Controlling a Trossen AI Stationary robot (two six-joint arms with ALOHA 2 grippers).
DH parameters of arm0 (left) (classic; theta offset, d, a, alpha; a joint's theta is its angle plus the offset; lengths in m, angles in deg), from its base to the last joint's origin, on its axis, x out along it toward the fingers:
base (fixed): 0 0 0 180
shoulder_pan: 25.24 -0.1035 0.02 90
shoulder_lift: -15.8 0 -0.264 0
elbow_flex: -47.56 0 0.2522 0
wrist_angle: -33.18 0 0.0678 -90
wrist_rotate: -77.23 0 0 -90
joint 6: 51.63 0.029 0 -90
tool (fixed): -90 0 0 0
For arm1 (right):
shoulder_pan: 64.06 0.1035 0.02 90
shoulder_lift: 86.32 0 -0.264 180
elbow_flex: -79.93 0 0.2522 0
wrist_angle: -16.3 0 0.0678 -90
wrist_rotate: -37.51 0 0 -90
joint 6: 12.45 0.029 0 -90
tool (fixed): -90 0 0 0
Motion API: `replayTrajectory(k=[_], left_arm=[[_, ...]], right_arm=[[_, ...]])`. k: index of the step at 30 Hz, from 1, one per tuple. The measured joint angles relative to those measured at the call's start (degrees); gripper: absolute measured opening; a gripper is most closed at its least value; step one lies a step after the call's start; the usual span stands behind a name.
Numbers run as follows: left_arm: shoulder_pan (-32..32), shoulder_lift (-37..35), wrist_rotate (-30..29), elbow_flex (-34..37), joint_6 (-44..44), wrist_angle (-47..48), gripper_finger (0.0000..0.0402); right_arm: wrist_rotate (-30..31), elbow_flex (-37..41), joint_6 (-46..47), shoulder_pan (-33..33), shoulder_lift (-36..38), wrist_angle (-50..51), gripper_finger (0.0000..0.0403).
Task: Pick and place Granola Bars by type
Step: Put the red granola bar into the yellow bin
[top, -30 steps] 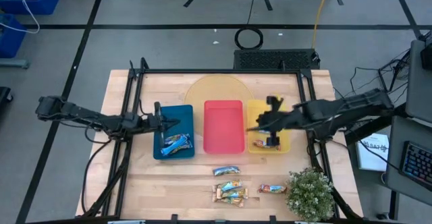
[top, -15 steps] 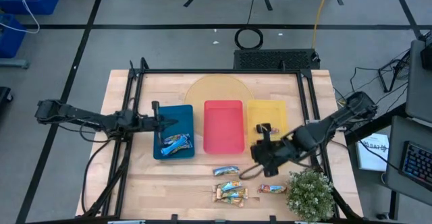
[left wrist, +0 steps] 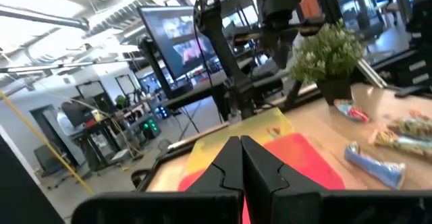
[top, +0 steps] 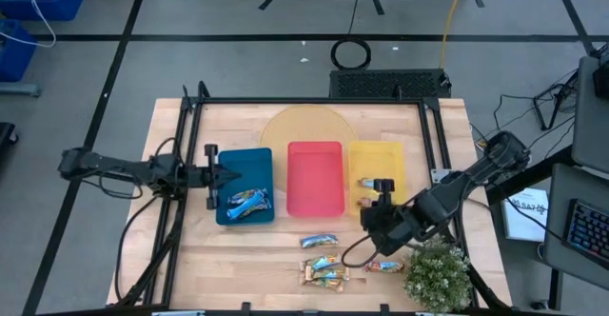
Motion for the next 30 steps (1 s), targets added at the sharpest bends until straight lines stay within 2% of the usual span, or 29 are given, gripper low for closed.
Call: replayTrajectory(k=[4, 8, 12, 15, 19, 22, 26, 30], left_arm=[[-0.1, -3.4, 0.7, 0.0, 0.7, 2.6, 0.0001], [0.1, -6.7, 5.2, 0.0, -0.6, 1.4, 0.0001], [0.1, -7.2, -0.5, 0.0, -2.7, 2.9, 0.0001], [0.0, -7.2, -5.1, 0.0, -4.9, 3.5, 0.0007], [0.0, -7.2, -5.5, 0.0, -6.6, 4.2, 0.0026], [0.0, -7.2, -5.5, 0.0, -7.5, 4.4, 0.0032], [0.0, -7.2, -5.5, 0.0, -7.9, 4.8, 0.0033], [0.0, -7.2, -5.5, 0.0, -7.9, 5.7, 0.0034]], right_arm=[[-4.4, 0.0, 0.7, 1.2, -2.4, -1.0, 0.0], [-8.8, 0.0, 5.9, 2.7, -5.3, -1.7, 0.0], [-10.9, 0.0, 11.9, 4.4, -10.2, -2.0, 0.0], [-17.0, 0.0, 15.4, 4.9, -14.5, -4.0, 0.0009], [-23.7, 0.1, 16.6, 5.4, -19.6, -10.9, 0.0061], [-24.4, 0.1, 18.0, 6.5, -22.5, -15.0, 0.0119], [-27.5, 0.1, 23.1, 7.9, -23.9, -14.4, 0.0199], [-28.6, 0.1, 27.5, 8.4, -23.9, -12.9, 0.0261]])
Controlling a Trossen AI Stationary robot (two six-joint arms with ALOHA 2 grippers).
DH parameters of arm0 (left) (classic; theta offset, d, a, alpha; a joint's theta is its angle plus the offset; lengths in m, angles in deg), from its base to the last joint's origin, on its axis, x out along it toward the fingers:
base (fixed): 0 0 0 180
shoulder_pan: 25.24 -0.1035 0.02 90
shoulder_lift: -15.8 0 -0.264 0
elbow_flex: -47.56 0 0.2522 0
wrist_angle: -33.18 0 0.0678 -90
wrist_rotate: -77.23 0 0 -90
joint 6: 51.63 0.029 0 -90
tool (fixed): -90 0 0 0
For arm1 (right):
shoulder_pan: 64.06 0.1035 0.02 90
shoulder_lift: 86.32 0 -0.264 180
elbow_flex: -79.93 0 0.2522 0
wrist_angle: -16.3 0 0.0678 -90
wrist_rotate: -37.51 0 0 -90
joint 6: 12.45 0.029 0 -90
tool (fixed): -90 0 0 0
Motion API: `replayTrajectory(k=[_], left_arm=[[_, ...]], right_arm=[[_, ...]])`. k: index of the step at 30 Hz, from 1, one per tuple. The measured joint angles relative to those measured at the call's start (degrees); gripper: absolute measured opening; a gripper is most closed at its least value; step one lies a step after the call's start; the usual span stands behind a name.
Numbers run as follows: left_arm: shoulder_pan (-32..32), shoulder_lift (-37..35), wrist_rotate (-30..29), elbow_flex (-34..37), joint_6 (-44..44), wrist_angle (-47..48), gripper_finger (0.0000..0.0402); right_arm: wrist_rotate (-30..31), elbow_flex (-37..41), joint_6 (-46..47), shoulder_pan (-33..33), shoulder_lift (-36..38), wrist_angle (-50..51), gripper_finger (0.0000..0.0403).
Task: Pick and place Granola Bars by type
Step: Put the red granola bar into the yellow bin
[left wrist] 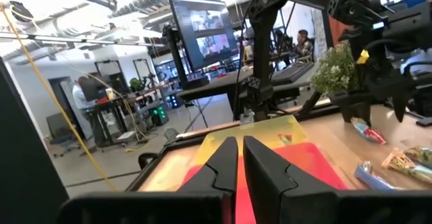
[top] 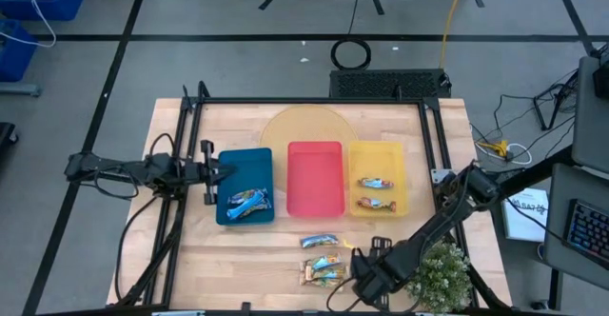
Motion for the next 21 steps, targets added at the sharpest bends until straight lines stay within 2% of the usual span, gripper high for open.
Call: replayTrajectory(k=[3, 7, 10, 17, 21], left_arm=[[0.0, 0.0, 0.0, 0.0, 0.0, 0.4, 0.0034], [0.0, 0.0, 0.0, 0.0, 0.1, 0.4, 0.0035], [0.0, 0.0, -0.1, 0.0, 0.4, 0.5, 0.0035], [0.0, 0.0, -0.2, 0.0, 0.4, 1.8, 0.0035], [0.0, 0.0, -0.6, 0.0, 0.4, 2.6, 0.0035]], right_arm=[[0.2, 0.0, 0.9, 0.6, 0.0, 1.1, 0.0283], [3.9, 0.4, 0.1, 1.5, -0.4, 2.9, 0.0283], [6.4, 2.1, -0.5, 1.9, -0.4, 2.2, 0.0272], [5.8, 7.2, -0.7, 1.9, -0.4, -1.2, 0.0236], [5.7, 8.3, -1.1, 1.9, -0.3, -4.1, 0.0202]])
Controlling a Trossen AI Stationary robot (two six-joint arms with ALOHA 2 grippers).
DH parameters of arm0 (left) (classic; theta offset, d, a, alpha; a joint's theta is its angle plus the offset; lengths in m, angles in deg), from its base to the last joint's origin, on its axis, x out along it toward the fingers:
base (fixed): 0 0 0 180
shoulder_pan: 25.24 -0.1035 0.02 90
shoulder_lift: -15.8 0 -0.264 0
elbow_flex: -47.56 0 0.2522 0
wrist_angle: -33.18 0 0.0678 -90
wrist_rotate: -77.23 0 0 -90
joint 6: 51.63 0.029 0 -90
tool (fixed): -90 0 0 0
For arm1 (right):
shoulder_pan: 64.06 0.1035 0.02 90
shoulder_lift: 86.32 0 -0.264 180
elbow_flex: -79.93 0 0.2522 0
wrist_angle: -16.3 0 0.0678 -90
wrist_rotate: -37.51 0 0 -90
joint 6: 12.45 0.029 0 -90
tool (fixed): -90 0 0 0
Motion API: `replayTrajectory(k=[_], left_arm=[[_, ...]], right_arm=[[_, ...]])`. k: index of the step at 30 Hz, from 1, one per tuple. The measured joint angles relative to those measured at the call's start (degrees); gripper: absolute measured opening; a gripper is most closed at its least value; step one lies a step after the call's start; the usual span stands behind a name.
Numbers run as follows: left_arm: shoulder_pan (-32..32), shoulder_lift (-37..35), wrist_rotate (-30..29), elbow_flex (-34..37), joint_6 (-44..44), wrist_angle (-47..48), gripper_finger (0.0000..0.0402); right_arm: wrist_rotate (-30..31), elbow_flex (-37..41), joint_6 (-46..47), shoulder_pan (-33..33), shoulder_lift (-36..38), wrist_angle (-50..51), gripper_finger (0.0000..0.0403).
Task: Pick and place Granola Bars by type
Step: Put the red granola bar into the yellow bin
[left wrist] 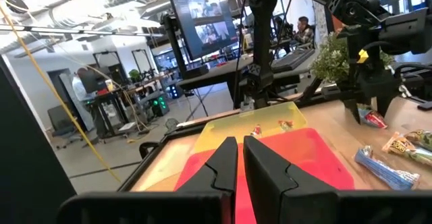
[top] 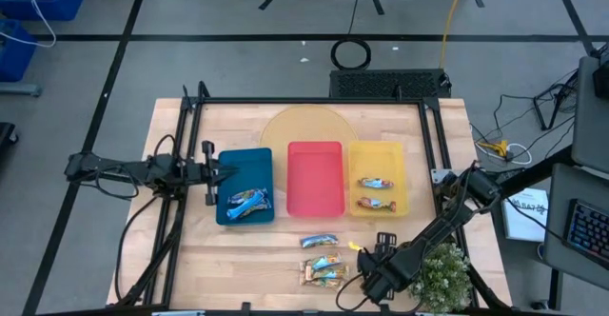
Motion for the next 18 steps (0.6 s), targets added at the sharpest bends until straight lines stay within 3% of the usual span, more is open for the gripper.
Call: replayTrajectory(k=[11, 18], left_arm=[[0.0, 0.0, 0.0, 0.0, 0.0, 0.0, 0.0035], [0.0, 0.0, 0.0, 0.0, 0.0, 0.0, 0.0035]], right_arm=[[-1.1, 0.1, -8.5, -1.5, 0.0, -5.2, 0.0037], [-2.6, -1.1, -13.3, -4.1, 4.1, -5.1, 0.0038]])
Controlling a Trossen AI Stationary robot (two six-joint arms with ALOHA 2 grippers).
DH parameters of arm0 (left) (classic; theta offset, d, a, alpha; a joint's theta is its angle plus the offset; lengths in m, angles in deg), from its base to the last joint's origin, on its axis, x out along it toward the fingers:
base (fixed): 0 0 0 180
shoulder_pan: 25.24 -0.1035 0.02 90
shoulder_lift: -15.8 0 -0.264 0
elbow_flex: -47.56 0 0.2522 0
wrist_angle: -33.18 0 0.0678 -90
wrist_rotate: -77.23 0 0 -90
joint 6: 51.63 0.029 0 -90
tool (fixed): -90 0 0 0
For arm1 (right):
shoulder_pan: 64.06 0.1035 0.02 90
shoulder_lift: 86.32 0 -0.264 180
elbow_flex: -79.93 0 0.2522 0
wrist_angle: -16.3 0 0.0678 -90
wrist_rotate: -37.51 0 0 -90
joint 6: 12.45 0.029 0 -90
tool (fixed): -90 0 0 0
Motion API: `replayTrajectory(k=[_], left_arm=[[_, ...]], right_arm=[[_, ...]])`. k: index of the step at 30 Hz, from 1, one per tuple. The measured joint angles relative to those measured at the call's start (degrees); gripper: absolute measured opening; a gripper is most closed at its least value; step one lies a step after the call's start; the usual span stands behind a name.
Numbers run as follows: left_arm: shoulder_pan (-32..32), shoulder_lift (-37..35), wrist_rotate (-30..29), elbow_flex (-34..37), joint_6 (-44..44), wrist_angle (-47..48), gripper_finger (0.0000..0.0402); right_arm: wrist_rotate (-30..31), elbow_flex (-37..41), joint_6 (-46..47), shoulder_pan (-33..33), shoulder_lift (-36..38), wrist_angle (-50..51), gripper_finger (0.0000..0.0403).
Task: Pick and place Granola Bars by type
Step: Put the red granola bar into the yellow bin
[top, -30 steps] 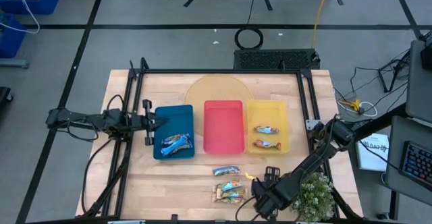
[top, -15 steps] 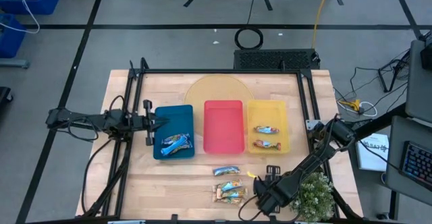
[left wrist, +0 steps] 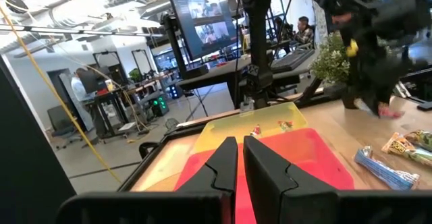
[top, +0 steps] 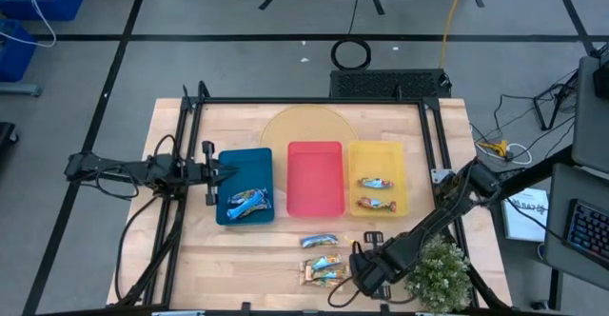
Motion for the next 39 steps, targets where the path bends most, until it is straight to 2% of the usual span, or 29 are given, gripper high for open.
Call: replayTrajectory(k=[2, 6, 9, 12, 15, 20, 23, 27, 32, 39], left_arm=[[0.0, 0.0, 0.0, 0.0, 0.0, 0.0, 0.0035], [0.0, 0.0, 0.0, 0.0, 0.0, 0.0, 0.0035], [0.0, 0.0, 0.0, 0.0, 0.0, -0.2, 0.0035], [0.0, 0.0, 0.0, 0.0, 0.0, -0.2, 0.0035], [0.0, 0.0, 0.0, 0.0, 0.0, -0.2, 0.0035], [0.0, 0.0, 0.0, 0.0, 0.0, -0.1, 0.0035], [0.0, 0.0, 0.1, 0.0, 0.0, 0.2, 0.0035], [0.0, 0.0, 0.1, 0.0, 0.0, 0.3, 0.0035], [0.0, 0.0, 0.1, 0.0, 0.0, 0.3, 0.0035], [0.0, 0.0, 0.2, 0.0, 0.0, -0.6, 0.0035]], right_arm=[[0.8, -1.4, -2.3, -1.0, 2.3, 0.6, 0.0042], [6.2, -4.4, -7.8, -3.6, 7.8, 6.9, 0.0026], [12.4, -5.0, -11.6, -6.8, 12.7, 15.0, 0.0021], [21.1, -4.9, -13.6, -11.1, 16.5, 23.3, 0.0021], [25.7, -3.3, -18.1, -16.5, 19.7, 25.2, 0.0034], [24.5, 4.1, -28.2, -25.5, 23.5, 16.8, 0.0034], [18.4, 10.1, -32.4, -30.5, 24.3, 9.9, 0.0019], [10.1, 18.9, -34.4, -35.0, 24.6, 1.7, 0.0019], [8.7, 26.1, -31.5, -37.3, 24.5, -0.9, 0.0042], [8.3, 27.1, -29.2, -37.6, 24.6, -1.7, 0.007]])
